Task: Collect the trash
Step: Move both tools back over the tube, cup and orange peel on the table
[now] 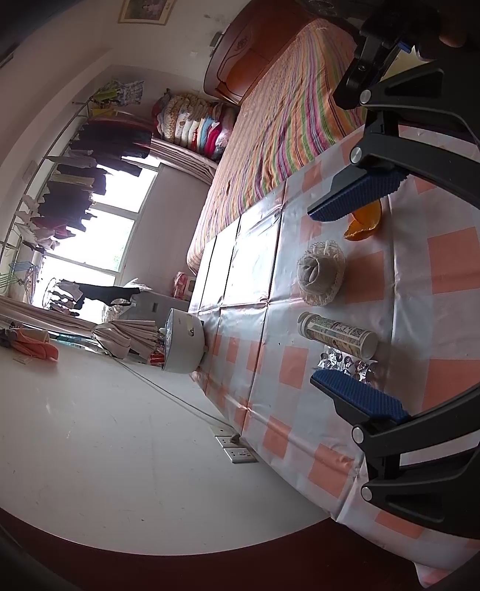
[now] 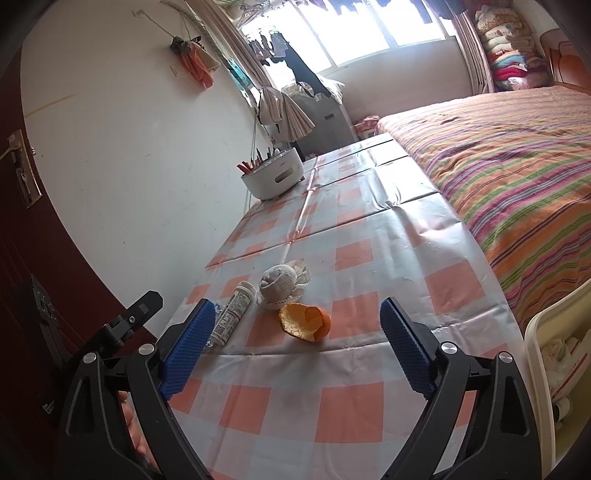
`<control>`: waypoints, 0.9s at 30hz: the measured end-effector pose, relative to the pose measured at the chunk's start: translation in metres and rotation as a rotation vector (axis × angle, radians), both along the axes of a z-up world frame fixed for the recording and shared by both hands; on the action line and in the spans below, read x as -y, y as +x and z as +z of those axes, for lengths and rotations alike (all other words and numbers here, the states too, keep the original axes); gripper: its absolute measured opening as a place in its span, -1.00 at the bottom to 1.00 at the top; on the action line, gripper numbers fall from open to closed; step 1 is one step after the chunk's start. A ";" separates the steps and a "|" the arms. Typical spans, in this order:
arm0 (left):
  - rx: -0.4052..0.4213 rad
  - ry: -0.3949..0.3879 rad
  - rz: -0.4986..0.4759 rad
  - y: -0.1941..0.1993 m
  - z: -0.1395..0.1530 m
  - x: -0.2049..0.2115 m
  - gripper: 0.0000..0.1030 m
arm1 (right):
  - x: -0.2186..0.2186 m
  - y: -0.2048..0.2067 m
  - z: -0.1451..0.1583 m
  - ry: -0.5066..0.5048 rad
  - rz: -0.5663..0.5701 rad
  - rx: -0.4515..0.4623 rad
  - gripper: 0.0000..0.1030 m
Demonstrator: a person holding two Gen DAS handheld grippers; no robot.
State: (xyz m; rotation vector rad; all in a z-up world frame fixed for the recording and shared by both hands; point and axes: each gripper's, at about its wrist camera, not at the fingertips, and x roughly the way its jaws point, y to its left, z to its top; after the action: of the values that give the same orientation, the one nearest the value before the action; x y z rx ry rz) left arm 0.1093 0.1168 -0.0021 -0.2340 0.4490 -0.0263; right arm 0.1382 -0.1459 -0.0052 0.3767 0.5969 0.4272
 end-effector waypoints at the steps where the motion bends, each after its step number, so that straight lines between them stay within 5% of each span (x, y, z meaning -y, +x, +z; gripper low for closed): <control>1: -0.001 0.000 0.001 0.000 0.000 0.000 0.55 | -0.001 0.001 0.000 0.000 0.001 0.000 0.73; 27: -0.030 -0.001 -0.006 -0.002 -0.004 0.004 0.56 | -0.003 -0.002 -0.001 0.007 0.006 0.001 0.73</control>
State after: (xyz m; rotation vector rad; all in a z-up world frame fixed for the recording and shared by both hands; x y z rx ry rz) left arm 0.1077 0.1133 -0.0060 -0.2340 0.4792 -0.0289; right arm 0.1366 -0.1429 -0.0059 0.3809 0.5958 0.4352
